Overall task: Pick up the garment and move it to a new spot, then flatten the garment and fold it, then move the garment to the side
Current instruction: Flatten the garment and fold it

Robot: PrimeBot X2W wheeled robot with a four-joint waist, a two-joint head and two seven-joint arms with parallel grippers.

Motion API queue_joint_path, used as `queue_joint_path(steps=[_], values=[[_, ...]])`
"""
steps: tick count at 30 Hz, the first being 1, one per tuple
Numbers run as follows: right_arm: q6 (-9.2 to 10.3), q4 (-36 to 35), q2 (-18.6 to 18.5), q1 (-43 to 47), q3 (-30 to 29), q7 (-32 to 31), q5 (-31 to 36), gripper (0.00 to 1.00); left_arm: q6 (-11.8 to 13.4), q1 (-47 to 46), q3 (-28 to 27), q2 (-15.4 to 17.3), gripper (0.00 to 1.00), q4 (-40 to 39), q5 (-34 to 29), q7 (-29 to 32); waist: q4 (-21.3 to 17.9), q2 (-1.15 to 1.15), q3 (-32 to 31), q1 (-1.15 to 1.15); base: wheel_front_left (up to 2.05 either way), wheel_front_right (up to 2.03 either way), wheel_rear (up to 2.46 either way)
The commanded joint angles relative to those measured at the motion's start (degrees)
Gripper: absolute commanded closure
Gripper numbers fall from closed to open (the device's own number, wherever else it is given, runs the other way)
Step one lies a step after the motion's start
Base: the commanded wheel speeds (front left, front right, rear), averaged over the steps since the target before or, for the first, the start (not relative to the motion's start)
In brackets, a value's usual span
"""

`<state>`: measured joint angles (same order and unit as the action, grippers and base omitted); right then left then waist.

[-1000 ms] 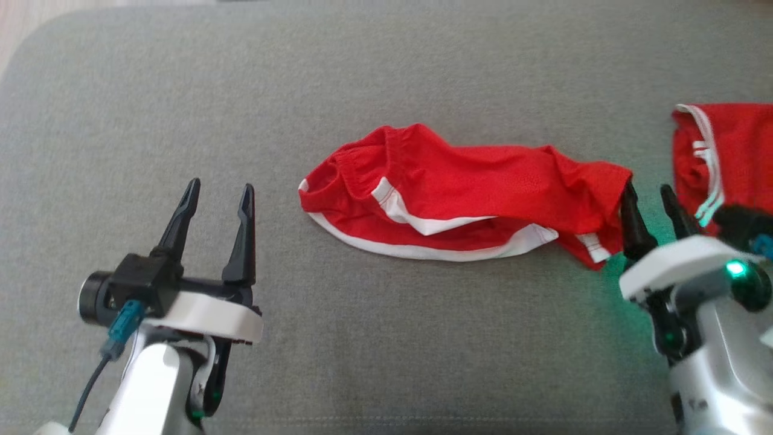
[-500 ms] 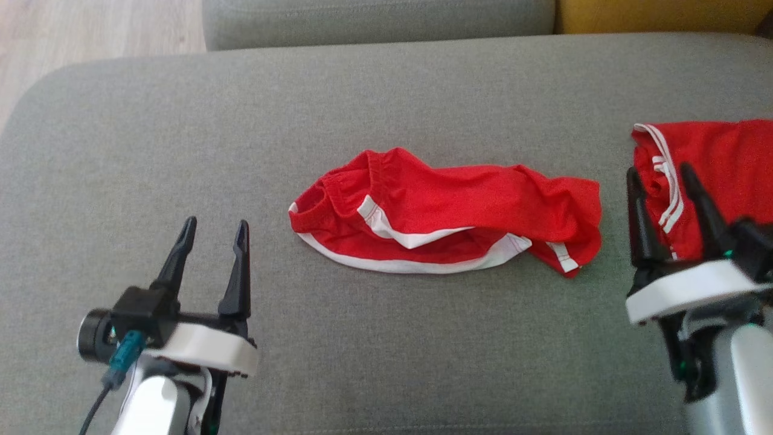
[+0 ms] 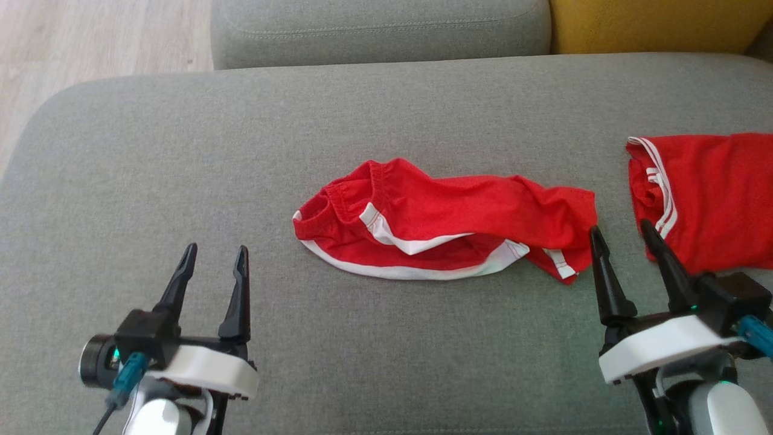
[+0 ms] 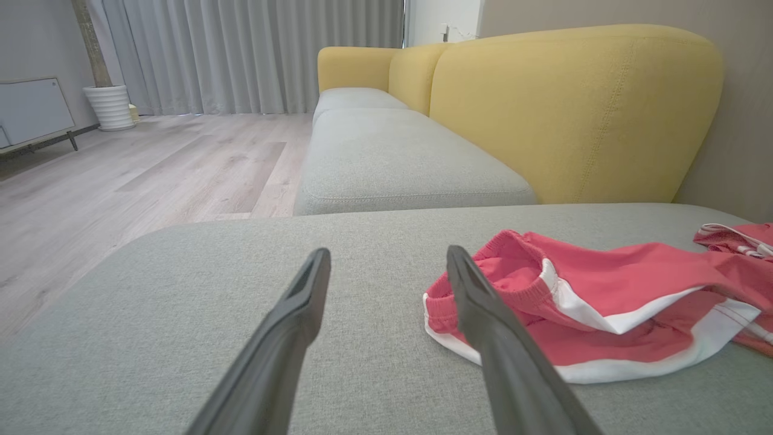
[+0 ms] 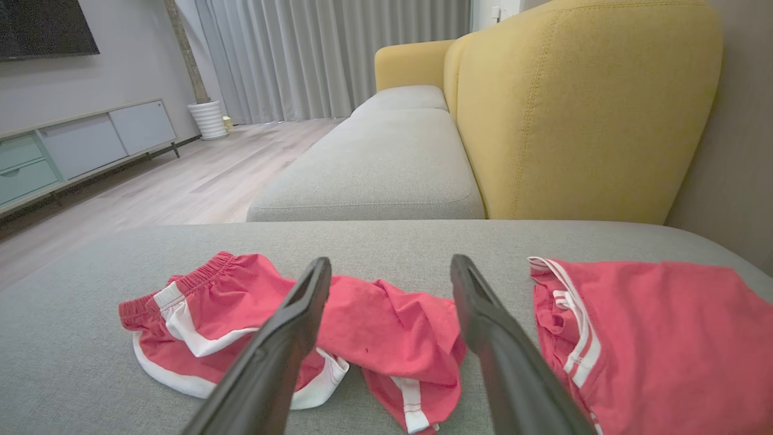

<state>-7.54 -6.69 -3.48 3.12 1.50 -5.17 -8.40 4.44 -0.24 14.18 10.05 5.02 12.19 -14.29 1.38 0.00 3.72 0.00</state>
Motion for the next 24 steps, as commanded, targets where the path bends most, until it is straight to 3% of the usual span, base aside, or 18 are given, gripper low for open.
queue_joint_path(steps=[1,17,24], values=[[0.05,-2.6,0.1,-1.2,1.3,-0.3,0.1,0.00,0.4,-1.7,-1.9,1.1,0.00,-2.3,0.1,-0.4,0.0,0.00,0.0,0.00,0.00,0.00,0.00],[0.05,-2.0,0.5,-1.5,1.1,-0.6,-0.5,0.00,0.8,-2.3,-1.3,1.5,0.00,-2.6,0.4,-0.2,0.4,0.00,0.8,0.00,0.00,0.00,0.00],[0.05,6.7,0.3,-3.9,-3.6,-1.2,-0.7,0.00,0.5,-4.4,-0.7,1.3,0.00,-2.9,0.5,-0.3,1.3,0.00,3.7,0.00,0.00,0.00,0.00]])
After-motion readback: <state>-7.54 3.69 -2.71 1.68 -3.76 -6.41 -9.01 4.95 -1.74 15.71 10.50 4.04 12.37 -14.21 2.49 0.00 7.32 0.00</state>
